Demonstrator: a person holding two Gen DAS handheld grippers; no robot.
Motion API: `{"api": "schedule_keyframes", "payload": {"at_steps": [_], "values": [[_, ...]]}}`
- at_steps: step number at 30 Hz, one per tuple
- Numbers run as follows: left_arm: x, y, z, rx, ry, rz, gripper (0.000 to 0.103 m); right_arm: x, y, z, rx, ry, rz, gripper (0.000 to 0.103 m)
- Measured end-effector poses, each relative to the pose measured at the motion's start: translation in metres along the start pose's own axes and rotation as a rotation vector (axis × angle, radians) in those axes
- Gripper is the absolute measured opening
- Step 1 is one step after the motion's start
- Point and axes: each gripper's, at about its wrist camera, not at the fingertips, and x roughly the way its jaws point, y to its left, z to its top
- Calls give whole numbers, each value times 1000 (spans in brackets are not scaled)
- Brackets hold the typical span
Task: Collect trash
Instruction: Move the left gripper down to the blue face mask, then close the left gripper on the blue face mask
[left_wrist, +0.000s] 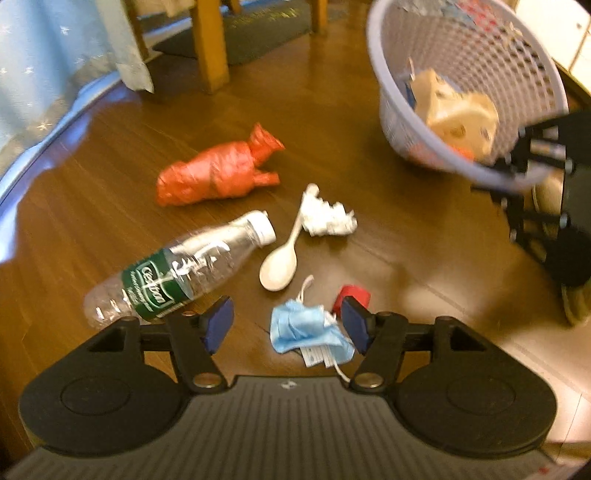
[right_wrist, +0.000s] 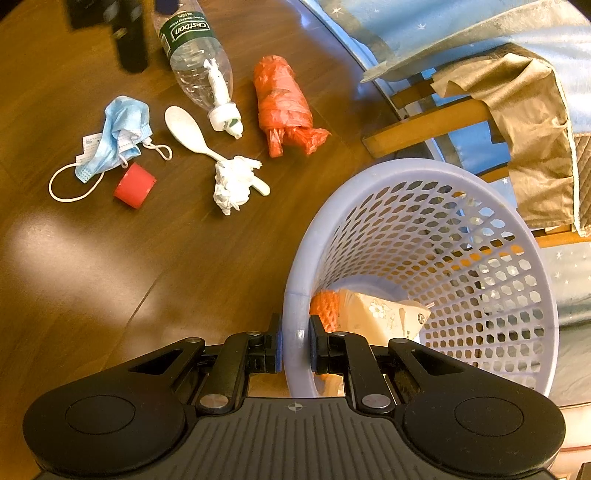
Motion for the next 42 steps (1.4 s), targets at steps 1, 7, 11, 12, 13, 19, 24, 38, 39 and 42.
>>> {"api": "schedule_keyframes", "payload": {"at_steps": [1, 7, 11, 12, 13, 19, 24, 38, 39, 42], "values": [[3, -1, -2, 17, 9, -1, 60, 1, 0, 0, -2, -1, -1, 10], [21, -5, -13, 115, 40, -8, 60, 4, -3, 1, 2, 0, -6, 10], [34, -11, -15, 168, 53, -22, 60, 6, -6, 1, 6, 6, -11, 10], [38, -13, -16, 189, 53, -24, 60, 7, -6, 1, 6, 9, -12, 10], [41, -15, -16, 208, 54, -26, 60, 7, -6, 1, 6, 11, -13, 10], [59, -23, -12, 292, 46, -33, 60, 10, -5, -1, -6, 15, -15, 10], [70, -26, -16, 361, 58, -39, 59, 10, -4, -2, -6, 13, -14, 10], [81, -22, -24, 388, 92, -28, 35, 10, -2, 1, -6, 14, -13, 10], [82, -22, -24, 383, 94, -30, 34, 10, -2, 1, -7, 14, -14, 10], [83, -23, -25, 384, 107, -29, 26, 10, -2, 1, -5, 14, -13, 10]]}}
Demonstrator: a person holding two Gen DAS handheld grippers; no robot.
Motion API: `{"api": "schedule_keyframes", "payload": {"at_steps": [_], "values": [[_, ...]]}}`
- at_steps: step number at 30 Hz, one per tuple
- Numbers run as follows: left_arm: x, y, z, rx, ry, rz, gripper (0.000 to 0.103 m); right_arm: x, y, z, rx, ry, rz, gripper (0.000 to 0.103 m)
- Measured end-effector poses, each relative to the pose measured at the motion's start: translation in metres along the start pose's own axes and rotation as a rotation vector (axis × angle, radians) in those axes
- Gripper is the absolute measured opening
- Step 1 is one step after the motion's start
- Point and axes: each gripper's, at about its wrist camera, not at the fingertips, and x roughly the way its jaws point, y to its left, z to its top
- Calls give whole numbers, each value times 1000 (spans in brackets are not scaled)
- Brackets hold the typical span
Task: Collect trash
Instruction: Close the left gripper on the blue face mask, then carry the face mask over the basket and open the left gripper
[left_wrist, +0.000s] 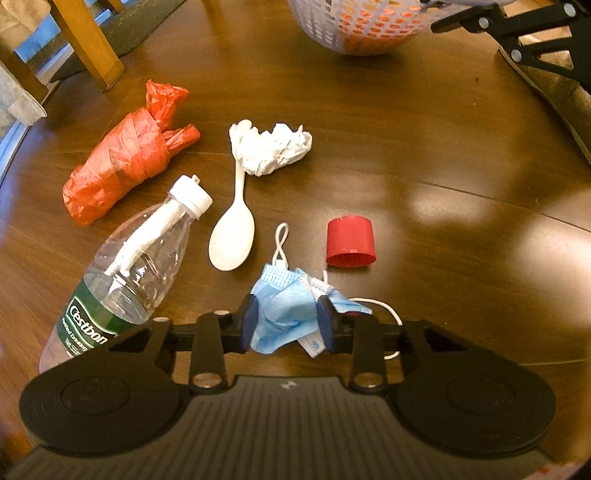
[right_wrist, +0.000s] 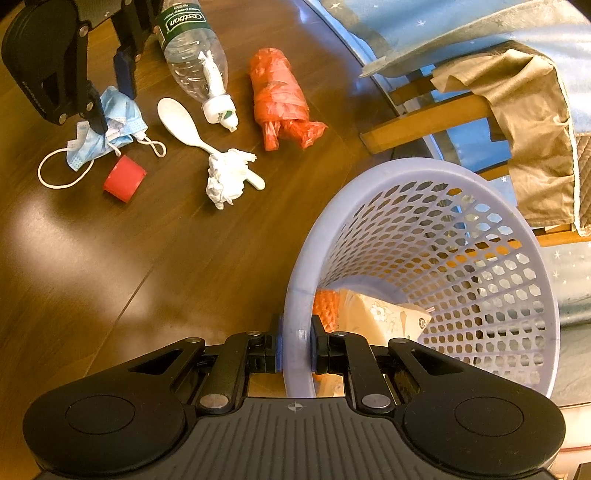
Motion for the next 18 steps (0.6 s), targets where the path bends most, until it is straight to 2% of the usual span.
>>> {"api": "schedule_keyframes", "payload": {"at_steps": [10, 18], "values": [[-8, 1, -1, -35, 16, -5, 10, 0, 1, -1, 1, 1, 2, 10], [-35, 4, 10, -94, -17, -12, 9, 1, 3, -2, -4, 3, 4, 10]]}}
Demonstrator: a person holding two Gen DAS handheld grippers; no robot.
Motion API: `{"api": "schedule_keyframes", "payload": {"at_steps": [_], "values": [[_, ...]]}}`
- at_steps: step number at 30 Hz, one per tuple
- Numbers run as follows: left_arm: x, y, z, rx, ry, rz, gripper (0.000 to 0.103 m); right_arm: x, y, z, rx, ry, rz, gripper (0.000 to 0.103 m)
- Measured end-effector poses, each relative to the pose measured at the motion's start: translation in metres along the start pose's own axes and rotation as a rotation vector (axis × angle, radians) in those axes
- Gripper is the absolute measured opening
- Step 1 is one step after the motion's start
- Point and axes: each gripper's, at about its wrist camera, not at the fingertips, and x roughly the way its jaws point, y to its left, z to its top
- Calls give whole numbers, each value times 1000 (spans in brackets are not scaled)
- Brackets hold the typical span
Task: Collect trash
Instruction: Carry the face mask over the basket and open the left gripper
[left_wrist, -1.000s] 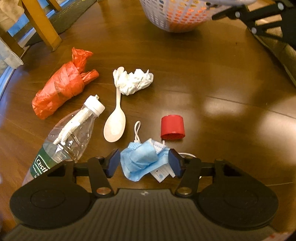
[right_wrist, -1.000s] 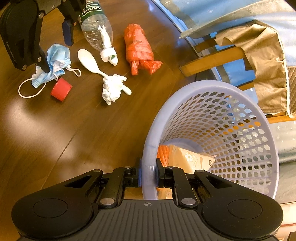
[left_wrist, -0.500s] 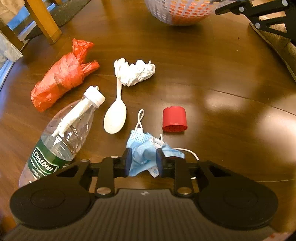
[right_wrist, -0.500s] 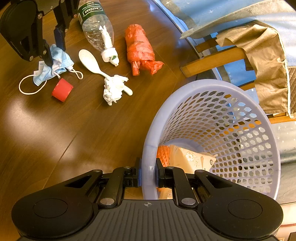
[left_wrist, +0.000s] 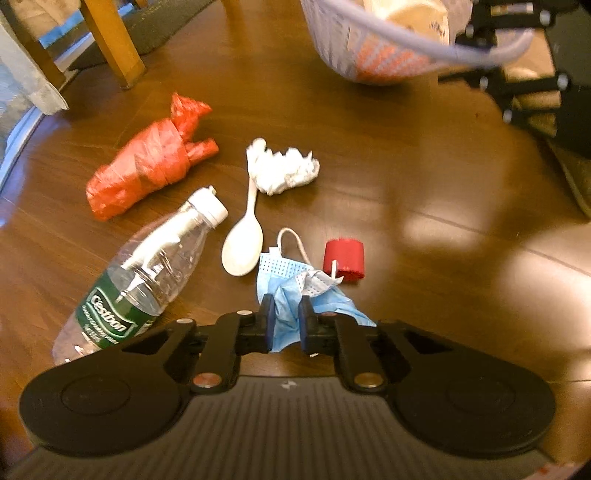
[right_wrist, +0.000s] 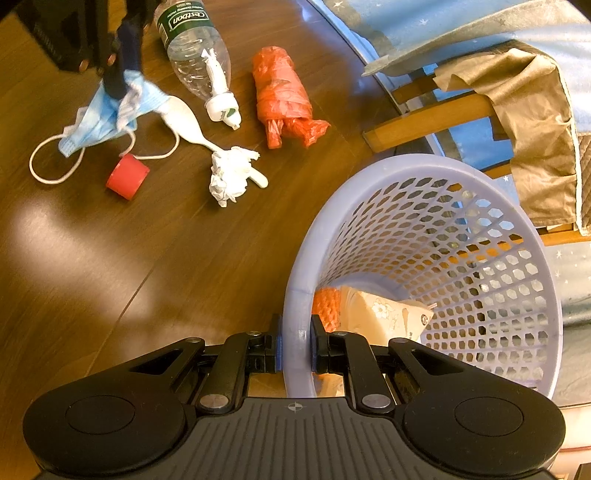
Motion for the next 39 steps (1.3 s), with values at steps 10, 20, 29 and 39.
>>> {"api": "schedule_keyframes", "payload": {"at_steps": [10, 20, 29, 39], "values": [[-57, 2, 24, -2, -78, 11, 9, -1, 0, 0, 4, 2, 2, 10], [-116, 2, 72, -28, -236, 12, 9, -4, 1, -1, -6, -4, 11, 10], [-142, -8, 113, -1, -340, -16, 9, -8, 1, -1, -6, -13, 17, 10], [-145, -27, 153, -31, -421, -62, 10, -12, 0, -3, -7, -21, 24, 10]]}}
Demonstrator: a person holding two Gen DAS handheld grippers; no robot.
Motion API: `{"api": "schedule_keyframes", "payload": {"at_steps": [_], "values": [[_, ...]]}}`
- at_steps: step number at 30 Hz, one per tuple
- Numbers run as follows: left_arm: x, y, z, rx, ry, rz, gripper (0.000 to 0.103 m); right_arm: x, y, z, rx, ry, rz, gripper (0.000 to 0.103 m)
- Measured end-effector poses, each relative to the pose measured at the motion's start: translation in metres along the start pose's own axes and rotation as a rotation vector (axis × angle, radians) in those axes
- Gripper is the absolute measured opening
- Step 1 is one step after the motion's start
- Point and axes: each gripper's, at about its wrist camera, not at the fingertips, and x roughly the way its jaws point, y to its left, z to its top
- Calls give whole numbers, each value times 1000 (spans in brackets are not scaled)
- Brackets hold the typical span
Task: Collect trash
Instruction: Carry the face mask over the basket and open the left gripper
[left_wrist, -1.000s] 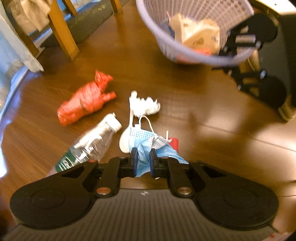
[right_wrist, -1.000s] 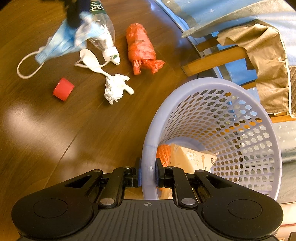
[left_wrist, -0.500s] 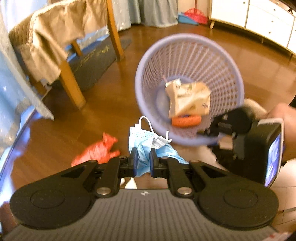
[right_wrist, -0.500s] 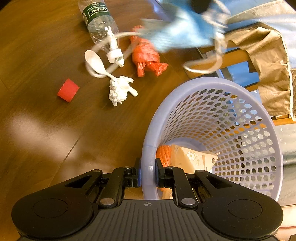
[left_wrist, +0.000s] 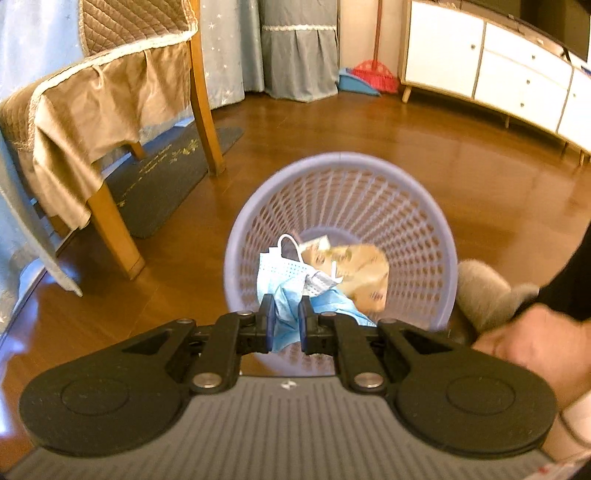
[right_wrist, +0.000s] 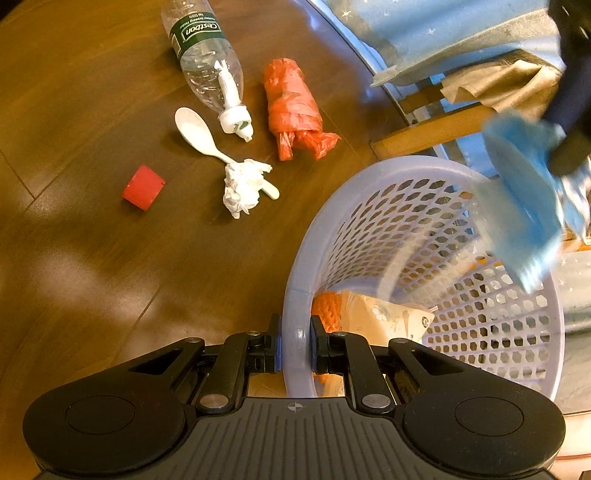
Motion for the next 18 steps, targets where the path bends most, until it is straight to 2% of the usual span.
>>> {"api": "schedule_keyframes", "payload": {"at_steps": [1, 3, 4, 18], "values": [[2, -3, 2, 0, -4, -2, 12, 0, 0, 0, 2, -1, 1, 10], [8, -6, 5, -6, 1, 8, 26, -1, -1, -1, 5, -2, 2, 10], [9, -6, 5, -16, 1, 11, 29, -1, -1, -2, 8, -2, 2, 10], [4, 18, -9, -70, 20, 52, 30, -3, -2, 0, 24, -2, 5, 10]]}}
